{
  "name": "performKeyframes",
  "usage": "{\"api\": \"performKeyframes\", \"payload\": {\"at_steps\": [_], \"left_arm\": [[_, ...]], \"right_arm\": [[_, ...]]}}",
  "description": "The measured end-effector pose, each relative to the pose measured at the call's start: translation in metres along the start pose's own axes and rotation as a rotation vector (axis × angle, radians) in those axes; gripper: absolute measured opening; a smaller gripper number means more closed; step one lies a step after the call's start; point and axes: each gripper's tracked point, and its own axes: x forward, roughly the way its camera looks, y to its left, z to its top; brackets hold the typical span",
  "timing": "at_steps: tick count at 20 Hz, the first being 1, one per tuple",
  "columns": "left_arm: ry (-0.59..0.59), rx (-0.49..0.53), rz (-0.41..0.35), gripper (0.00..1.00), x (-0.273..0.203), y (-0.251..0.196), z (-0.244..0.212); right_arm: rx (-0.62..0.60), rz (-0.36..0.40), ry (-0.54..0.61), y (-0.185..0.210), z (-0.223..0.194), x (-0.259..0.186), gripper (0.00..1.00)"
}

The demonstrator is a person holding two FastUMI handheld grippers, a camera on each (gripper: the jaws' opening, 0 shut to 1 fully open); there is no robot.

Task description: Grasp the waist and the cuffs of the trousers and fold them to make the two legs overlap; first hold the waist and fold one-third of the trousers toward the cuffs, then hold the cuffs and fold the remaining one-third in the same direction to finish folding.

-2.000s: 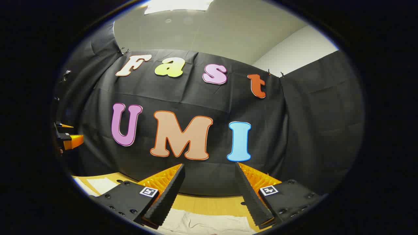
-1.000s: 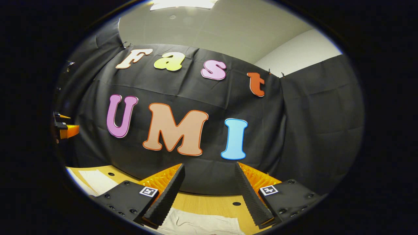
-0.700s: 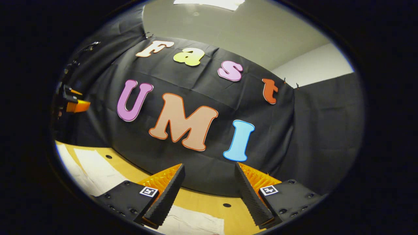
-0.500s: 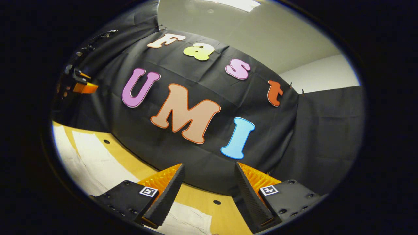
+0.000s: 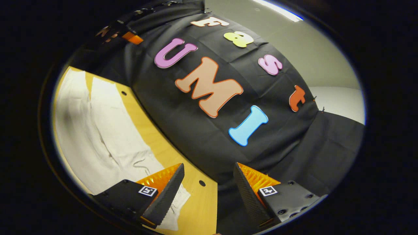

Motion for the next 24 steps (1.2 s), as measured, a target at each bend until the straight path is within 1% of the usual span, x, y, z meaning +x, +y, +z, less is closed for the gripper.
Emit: {"api": "performKeyframes", "payload": {"at_steps": [1,3,7,8,9,11,16,17,18,19,20,22,23,24], "left_arm": [[0.004,-0.004,0.001,0.96,-0.001,0.001,0.000],[0.012,-0.005,0.001,0.96,-0.002,0.000,-0.003],[0.007,0.002,0.004,0.96,-0.006,-0.001,0.000],[0.009,0.003,0.008,0.99,-0.006,-0.001,-0.001],[0.014,0.003,0.009,0.96,-0.007,-0.001,-0.003],[0.027,0.004,0.016,0.96,-0.010,0.000,-0.008],[0.043,0.021,0.031,0.96,-0.015,0.004,-0.015],[0.043,0.025,0.034,0.96,-0.016,0.006,-0.015],[0.041,0.026,0.037,0.96,-0.016,0.007,-0.014],[0.042,0.027,0.040,0.98,-0.017,0.007,-0.015],[0.043,0.027,0.041,0.96,-0.016,0.008,-0.015],[0.045,0.029,0.042,0.96,-0.017,0.007,-0.016],[0.048,0.032,0.042,0.96,-0.016,0.008,-0.017],[0.049,0.036,0.042,0.96,-0.016,0.008,-0.018]], "right_arm": [[-0.018,0.015,0.015,0.004,-0.010,-0.004,0.98],[-0.044,0.056,0.038,0.016,-0.023,-0.009,0.98],[-0.132,0.167,0.078,0.050,-0.054,-0.026,0.97],[-0.148,0.194,0.081,0.059,-0.060,-0.030,0.97],[-0.166,0.220,0.087,0.066,-0.066,-0.033,0.97],[-0.208,0.269,0.101,0.079,-0.078,-0.039,0.97],[-0.306,0.394,0.164,0.110,-0.126,-0.061,0.98],[-0.321,0.414,0.178,0.116,-0.135,-0.064,0.97],[-0.331,0.432,0.190,0.120,-0.143,-0.068,1.00],[-0.345,0.449,0.204,0.124,-0.150,-0.070,0.98],[-0.354,0.468,0.217,0.129,-0.155,-0.074,0.98],[-0.371,0.505,0.241,0.136,-0.171,-0.084,0.97],[-0.382,0.521,0.251,0.140,-0.176,-0.087,1.00],[-0.397,0.536,0.259,0.144,-0.179,-0.091,0.98]]}}
